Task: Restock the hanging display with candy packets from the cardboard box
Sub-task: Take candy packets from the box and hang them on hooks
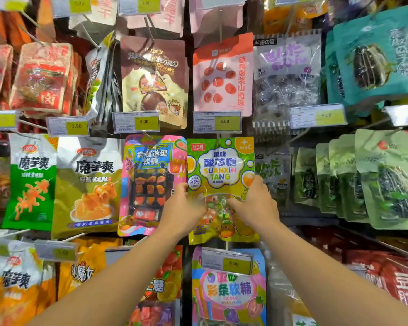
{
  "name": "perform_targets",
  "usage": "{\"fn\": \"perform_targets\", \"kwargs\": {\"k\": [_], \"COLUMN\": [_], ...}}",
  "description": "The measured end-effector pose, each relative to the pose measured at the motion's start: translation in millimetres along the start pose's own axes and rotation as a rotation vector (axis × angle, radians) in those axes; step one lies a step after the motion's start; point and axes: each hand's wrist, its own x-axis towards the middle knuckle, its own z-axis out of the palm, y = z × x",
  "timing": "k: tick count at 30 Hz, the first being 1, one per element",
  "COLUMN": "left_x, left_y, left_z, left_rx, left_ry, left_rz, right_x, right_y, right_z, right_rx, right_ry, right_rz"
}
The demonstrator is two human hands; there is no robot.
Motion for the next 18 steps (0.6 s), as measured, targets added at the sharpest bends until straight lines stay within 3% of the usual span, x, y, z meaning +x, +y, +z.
{"fn": "perform_targets", "kwargs": {"k": [5,10,18], "left_x": [-4,-8,-35], "left_y": [-5,-9,-18], "left_z": [-4,-9,-45], "left_rx": [0.122,0.151,0.118], "left_ry": [-0.111,-0.125,-0.152], "left_rz": [0.046,0.087,0.219], "right_x": [-5,-22,-89], "right_y": [-5,-11,-54], "right_z": [3,-10,-14], "right_rx": [-0.009,-0.050,-0.288], "right_ry": [0.026,0.021,0.005], "right_rz": [0.019,0.049,0.005]}}
